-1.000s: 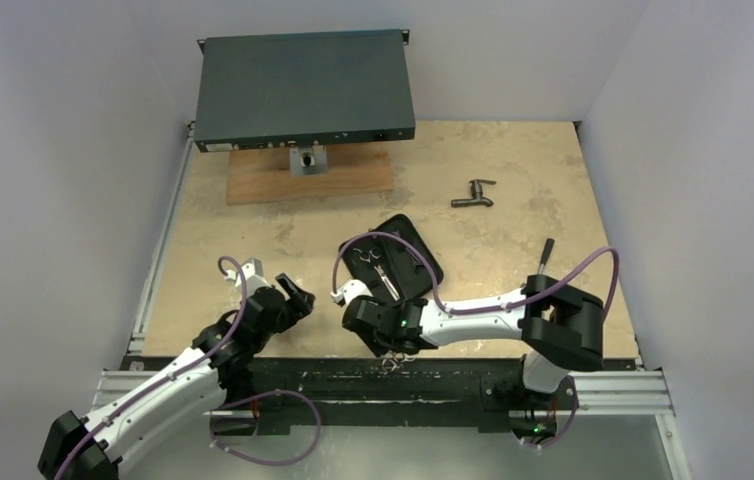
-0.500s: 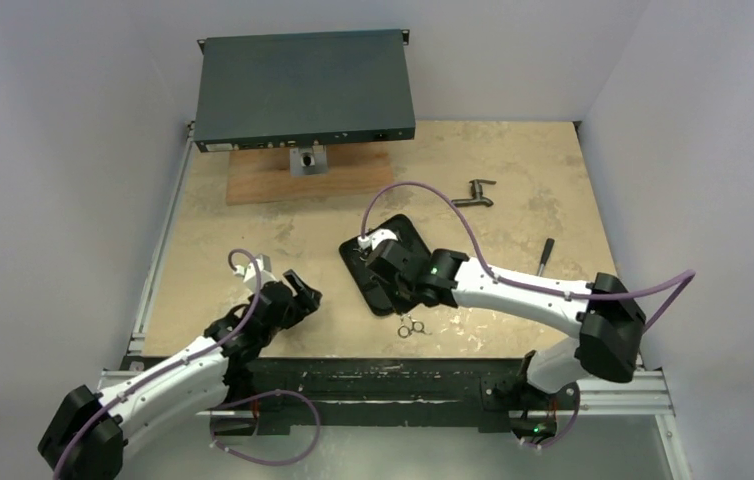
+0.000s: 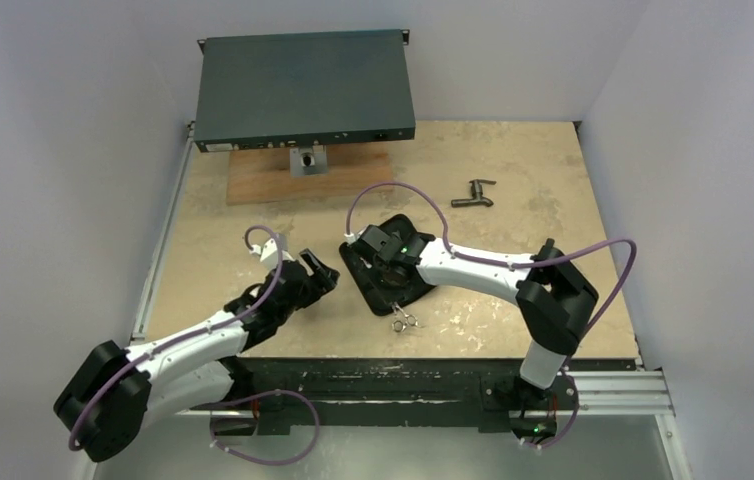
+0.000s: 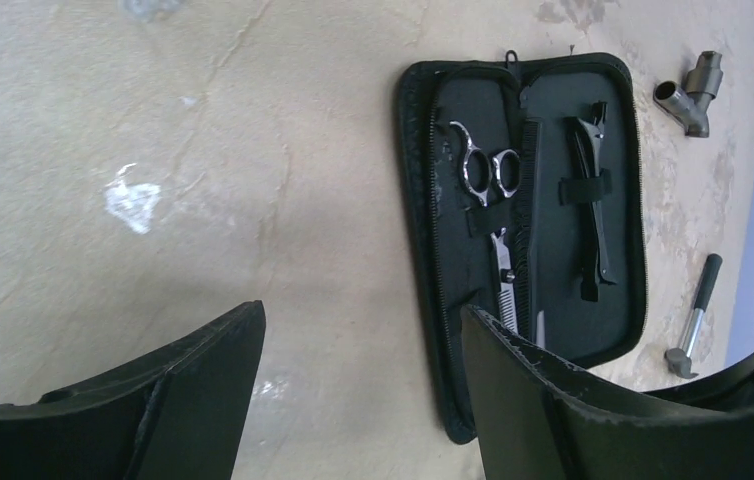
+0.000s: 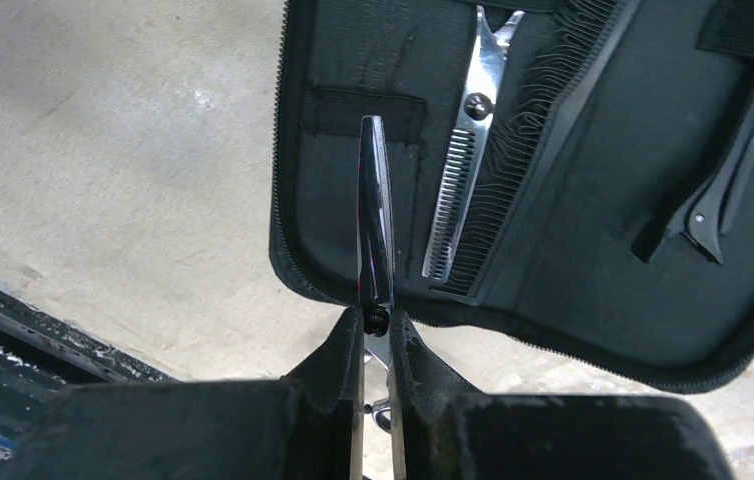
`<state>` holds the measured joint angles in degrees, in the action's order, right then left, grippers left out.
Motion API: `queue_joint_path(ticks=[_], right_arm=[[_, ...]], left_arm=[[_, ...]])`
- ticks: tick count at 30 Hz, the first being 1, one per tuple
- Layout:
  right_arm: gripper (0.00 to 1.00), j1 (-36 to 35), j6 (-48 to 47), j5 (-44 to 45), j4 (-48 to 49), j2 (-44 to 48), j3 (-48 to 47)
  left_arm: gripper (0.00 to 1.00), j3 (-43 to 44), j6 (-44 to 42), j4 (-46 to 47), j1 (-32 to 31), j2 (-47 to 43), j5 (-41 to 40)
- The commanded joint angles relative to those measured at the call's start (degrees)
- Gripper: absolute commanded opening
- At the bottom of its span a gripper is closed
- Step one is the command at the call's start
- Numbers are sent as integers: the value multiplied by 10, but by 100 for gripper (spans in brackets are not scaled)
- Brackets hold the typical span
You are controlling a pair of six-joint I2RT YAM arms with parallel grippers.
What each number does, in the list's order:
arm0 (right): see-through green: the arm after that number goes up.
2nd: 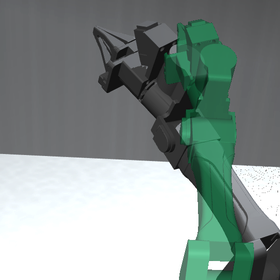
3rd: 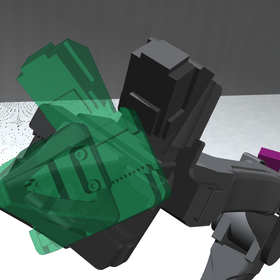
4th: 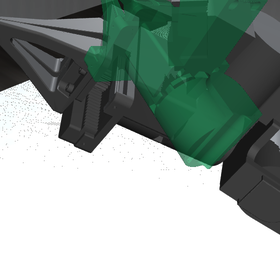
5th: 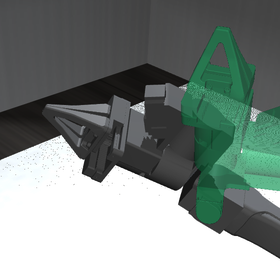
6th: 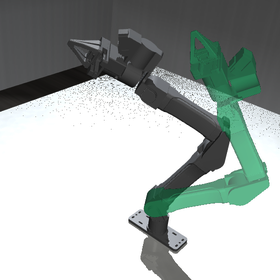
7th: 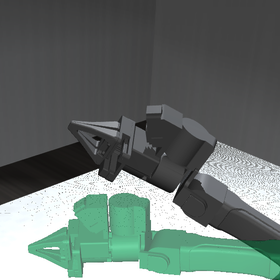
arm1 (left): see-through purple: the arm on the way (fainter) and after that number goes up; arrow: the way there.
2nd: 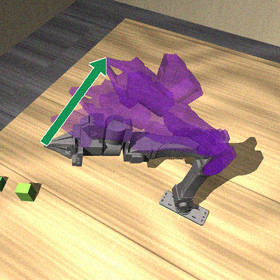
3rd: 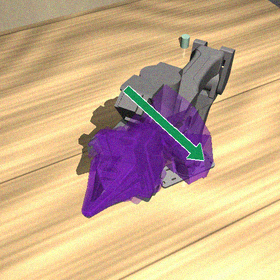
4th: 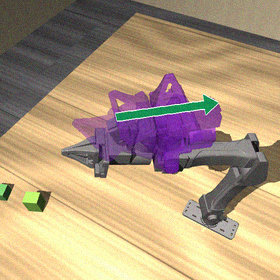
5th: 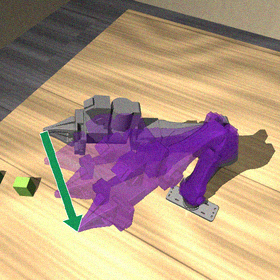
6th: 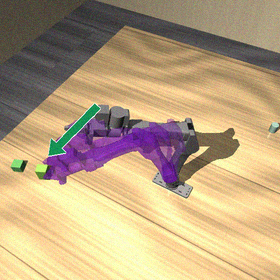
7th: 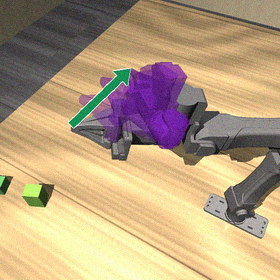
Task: Sort the hair-cutting tools
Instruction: Pick up the scissors from the center of the board, then place the scissors in the hairdressing tool bag.
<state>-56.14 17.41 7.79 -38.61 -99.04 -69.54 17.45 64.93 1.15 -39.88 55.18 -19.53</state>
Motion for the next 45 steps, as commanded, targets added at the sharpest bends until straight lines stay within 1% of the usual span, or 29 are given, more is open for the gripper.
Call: queue_joint_path(ticks=[1,9,12,14,17,21,22,24,27,30,31,33,35,40,45], right_arm=[[0,0,-15,-34,15,-7,-27],[0,0,-9,-51,24,-13,10],[0,0,-8,-36,29,-19,20],[0,1,-5,-30,37,-20,22],[0,3,3,-27,55,-20,27],[0,5,9,-30,74,-22,37],[0,5,10,-31,76,-23,39],[0,6,10,-30,78,-22,42],[0,10,9,-30,78,-20,46],[0,12,7,-29,78,-17,52],[0,12,6,-29,78,-17,54],[0,13,6,-29,79,-15,57],[0,14,6,-29,78,-15,59],[0,14,1,-34,57,-12,58],[0,13,-9,-30,13,-19,48]], left_arm=[[71,31,-1,72,1,52,18],[69,29,9,107,1,94,21],[69,29,9,121,1,101,21],[67,30,5,130,1,99,10],[61,33,-13,158,2,91,-18],[49,37,-40,229,10,111,-35],[44,41,-45,251,14,125,-29],[28,48,-46,291,26,154,-13],[13,52,-46,370,36,207,10],[2,60,-44,453,40,267,44],[0,60,-42,491,41,288,53],[0,62,-34,538,42,325,68],[0,62,-27,563,42,355,72],[0,62,-24,595,42,407,66],[0,60,-16,632,41,450,70]])
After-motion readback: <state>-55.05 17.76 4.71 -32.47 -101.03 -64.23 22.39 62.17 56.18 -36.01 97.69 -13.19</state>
